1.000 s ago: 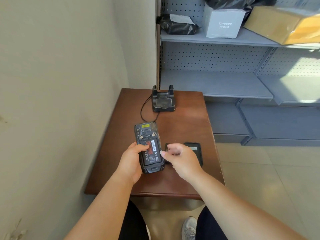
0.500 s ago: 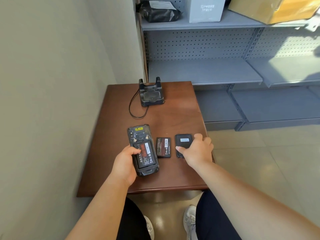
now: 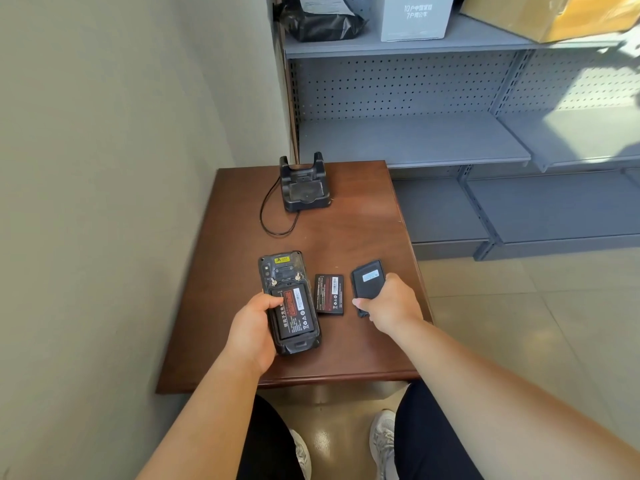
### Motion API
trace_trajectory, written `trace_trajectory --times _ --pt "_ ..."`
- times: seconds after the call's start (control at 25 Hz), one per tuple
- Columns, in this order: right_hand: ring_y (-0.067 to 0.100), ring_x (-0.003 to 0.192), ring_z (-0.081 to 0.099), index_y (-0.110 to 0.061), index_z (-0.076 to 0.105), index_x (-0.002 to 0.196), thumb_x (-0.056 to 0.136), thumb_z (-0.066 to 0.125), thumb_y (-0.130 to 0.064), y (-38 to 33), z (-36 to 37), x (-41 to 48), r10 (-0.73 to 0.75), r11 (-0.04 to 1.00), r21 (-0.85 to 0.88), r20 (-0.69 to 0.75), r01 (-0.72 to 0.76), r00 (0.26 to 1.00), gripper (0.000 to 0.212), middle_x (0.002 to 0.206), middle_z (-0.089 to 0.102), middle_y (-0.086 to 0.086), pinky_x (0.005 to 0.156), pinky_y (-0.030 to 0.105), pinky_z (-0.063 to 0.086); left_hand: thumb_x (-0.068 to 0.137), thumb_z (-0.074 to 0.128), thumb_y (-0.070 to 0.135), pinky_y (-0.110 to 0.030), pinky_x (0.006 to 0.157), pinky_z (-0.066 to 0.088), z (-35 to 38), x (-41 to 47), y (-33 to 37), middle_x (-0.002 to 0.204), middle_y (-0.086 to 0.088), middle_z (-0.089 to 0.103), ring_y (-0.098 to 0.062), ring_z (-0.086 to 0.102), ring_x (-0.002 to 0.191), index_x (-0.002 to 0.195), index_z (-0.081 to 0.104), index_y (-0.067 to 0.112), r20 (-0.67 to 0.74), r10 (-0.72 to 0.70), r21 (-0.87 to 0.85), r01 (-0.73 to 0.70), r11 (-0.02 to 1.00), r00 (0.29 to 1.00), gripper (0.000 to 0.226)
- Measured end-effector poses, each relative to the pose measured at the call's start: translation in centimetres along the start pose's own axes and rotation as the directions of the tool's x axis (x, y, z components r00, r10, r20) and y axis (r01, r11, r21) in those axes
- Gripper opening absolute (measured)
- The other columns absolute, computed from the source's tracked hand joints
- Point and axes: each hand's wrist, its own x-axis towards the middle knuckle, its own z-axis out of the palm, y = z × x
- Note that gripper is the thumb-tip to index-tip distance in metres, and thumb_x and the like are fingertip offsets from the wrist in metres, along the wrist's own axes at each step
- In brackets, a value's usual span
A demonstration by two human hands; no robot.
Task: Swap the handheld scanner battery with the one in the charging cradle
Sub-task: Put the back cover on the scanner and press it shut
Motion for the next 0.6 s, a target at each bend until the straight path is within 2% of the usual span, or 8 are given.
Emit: trace_trajectory --times 0.04,0.12,0.16,0.24,0.32,0.44,0.52,0.6 --pt "0.03 0.082 0.071 -0.014 0.047 0.112 0.078 0.073 -0.03 0.1 0.0 -0.1 0.001 0.999 0.036 0.007 -0.001 1.0 0.045 0.116 0.063 0.011 0.07 0.04 0.059 0.088 0.042 0.013 -0.057 0.091 0.048 0.0 -0.1 0.1 0.115 -0.017 0.064 -0.037 0.061 0.101 0.125 0.057 0.01 0.001 0.002 -0.001 -0.002 1.0 1.0 0.04" --pt "0.024 0.065 0.071 -0.014 0.045 0.122 0.088 0.062 -0.022 0.1 -0.2 -0.2 0.016 0.986 0.167 0.025 -0.02 1.0 0.039 0.121 0.06 0.01 0.053 0.034 0.058 0.088 0.042 0.014 -0.058 0.091 0.047 0.1 -0.2 0.2 0.116 -0.017 0.064 -0.038 0.061 0.102 0.126 0.057 0.01 0.003 0.002 -0.006 -0.002 1.0 1.0 0.04" --pt "0.021 0.06 0.069 -0.015 0.042 0.129 0.092 0.056 -0.018 0.1 -0.3 -0.3 0.028 0.969 0.245 0.03 -0.034 0.999 0.04 0.124 0.059 0.009 0.046 0.029 0.054 0.089 0.042 0.014 -0.058 0.091 0.047 0.1 -0.4 0.3 0.116 -0.017 0.064 -0.038 0.061 0.102 0.126 0.057 0.009 0.005 0.002 -0.012 -0.002 1.0 1.0 0.04" --pt "0.019 0.06 0.068 -0.016 0.042 0.133 0.095 0.048 -0.014 -0.2 -0.4 -0.4 0.026 0.926 0.377 -0.002 -0.023 1.0 0.038 0.121 0.06 0.007 0.042 0.025 0.05 0.089 0.042 0.014 -0.057 0.09 0.048 0.2 -0.6 0.4 0.116 -0.018 0.063 -0.038 0.061 0.102 0.126 0.056 0.008 0.01 0.003 -0.024 -0.003 1.0 1.0 0.04" --pt "0.023 0.068 0.07 -0.015 0.052 0.125 0.096 0.045 -0.015 -0.8 -0.8 -0.6 0.003 0.888 0.458 -0.093 0.04 0.996 0.03 0.106 0.062 0.007 0.048 0.027 0.054 0.089 0.043 0.015 -0.057 0.088 0.049 0.2 -0.8 0.4 0.115 -0.018 0.064 -0.038 0.061 0.101 0.126 0.056 0.009 0.015 0.002 -0.028 -0.002 1.0 1.0 0.04" --pt "0.025 0.073 0.067 -0.015 0.064 0.111 0.095 0.048 -0.017 -1.6 -1.2 -0.8 -0.048 0.841 0.526 -0.166 0.129 0.985 0.023 0.08 0.062 0.004 0.069 0.035 0.057 0.09 0.043 0.016 -0.055 0.085 0.051 0.3 -1.1 0.6 0.113 -0.017 0.065 -0.038 0.062 0.099 0.126 0.056 0.009 0.022 0.012 -0.037 -0.011 0.999 1.0 0.038" --pt "0.024 0.076 0.068 -0.016 0.066 0.109 0.093 0.052 -0.017 -2.3 -1.4 -1.0 -0.096 0.829 0.529 -0.18 0.179 0.979 0.021 0.08 0.064 0.0 0.072 0.031 0.053 0.091 0.043 0.016 -0.052 0.082 0.052 0.4 -1.4 0.8 0.108 -0.016 0.065 -0.036 0.063 0.095 0.125 0.056 0.009 0.028 0.02 -0.047 -0.018 0.999 0.999 0.037" --pt "0.026 0.09 0.068 -0.013 0.067 0.109 0.09 0.056 -0.012 -2.9 -1.4 -1.2 -0.141 0.83 0.508 -0.211 0.232 0.967 0.022 0.095 0.068 0.004 0.08 0.031 0.052 0.091 0.043 0.016 -0.051 0.081 0.052 0.4 -1.6 1.0 0.107 -0.016 0.065 -0.035 0.064 0.091 0.125 0.056 0.007 0.035 0.029 -0.059 -0.027 0.998 0.999 0.038"
